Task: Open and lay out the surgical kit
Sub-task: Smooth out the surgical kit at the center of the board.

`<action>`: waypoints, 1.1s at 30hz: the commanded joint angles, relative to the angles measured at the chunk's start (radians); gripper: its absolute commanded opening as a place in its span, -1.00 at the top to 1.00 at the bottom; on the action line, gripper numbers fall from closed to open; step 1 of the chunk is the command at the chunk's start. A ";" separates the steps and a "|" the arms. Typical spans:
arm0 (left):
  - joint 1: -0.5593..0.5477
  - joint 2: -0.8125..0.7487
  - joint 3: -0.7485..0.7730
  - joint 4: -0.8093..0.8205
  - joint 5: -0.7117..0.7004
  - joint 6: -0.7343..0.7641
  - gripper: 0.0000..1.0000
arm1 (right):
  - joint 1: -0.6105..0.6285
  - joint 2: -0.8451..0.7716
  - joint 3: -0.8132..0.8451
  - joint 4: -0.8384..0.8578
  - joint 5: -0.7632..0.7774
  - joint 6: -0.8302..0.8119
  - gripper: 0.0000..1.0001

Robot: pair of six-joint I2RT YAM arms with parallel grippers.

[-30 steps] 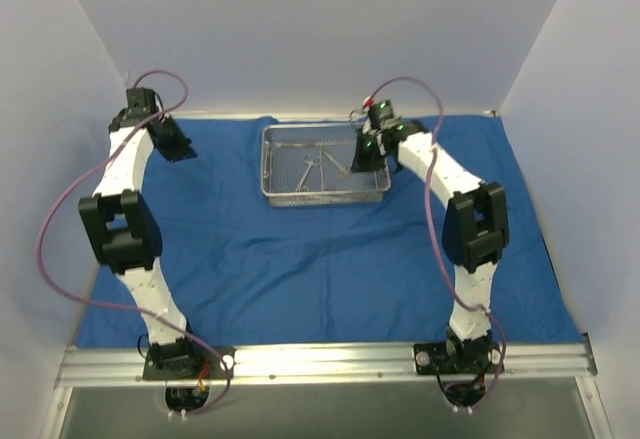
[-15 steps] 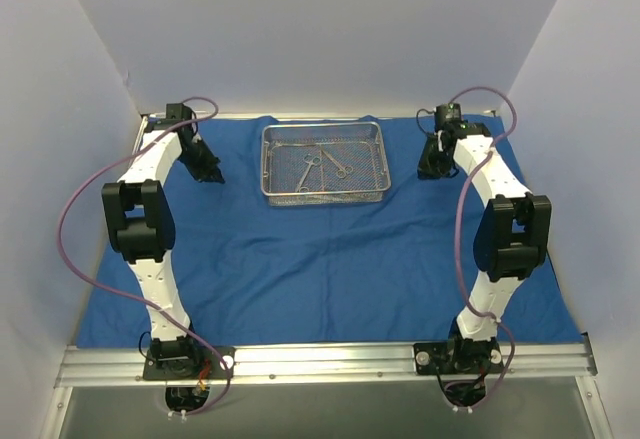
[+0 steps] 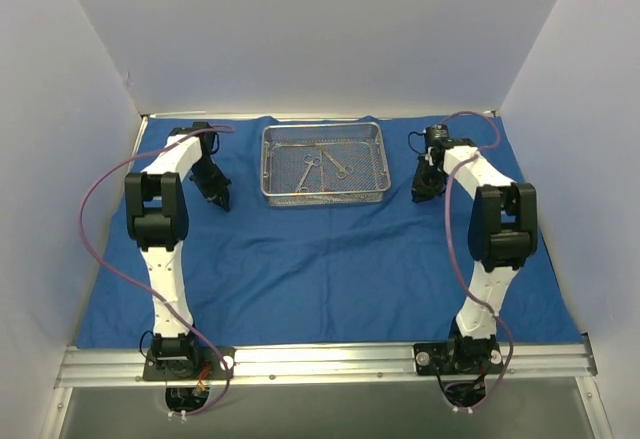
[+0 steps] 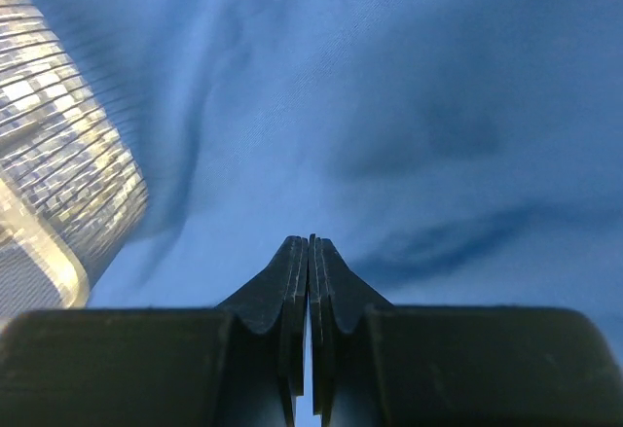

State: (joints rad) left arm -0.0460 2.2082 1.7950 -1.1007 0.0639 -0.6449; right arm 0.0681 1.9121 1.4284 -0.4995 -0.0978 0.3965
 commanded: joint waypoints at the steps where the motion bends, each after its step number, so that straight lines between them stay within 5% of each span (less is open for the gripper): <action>1: 0.014 0.109 0.102 -0.103 -0.035 -0.024 0.95 | 0.009 0.070 -0.022 0.006 0.001 0.019 1.00; 15: 0.212 0.335 0.404 -0.171 0.048 0.007 0.95 | 0.056 0.412 0.259 0.007 -0.068 0.085 1.00; 20: 0.258 0.569 0.839 -0.350 0.092 0.048 0.95 | 0.059 0.514 0.415 -0.019 -0.120 0.128 1.00; 22: 0.267 0.600 0.901 -0.349 0.115 0.036 0.95 | 0.055 0.541 0.454 -0.039 -0.122 0.133 1.00; 33: 0.207 0.478 0.722 -0.232 0.126 0.088 0.95 | -0.028 0.407 0.204 0.012 -0.057 0.088 1.00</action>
State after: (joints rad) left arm 0.2016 2.7003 2.5816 -1.3933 0.2581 -0.5934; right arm 0.0757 2.2612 1.7256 -0.3794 -0.2974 0.5472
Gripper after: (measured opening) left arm 0.029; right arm 0.026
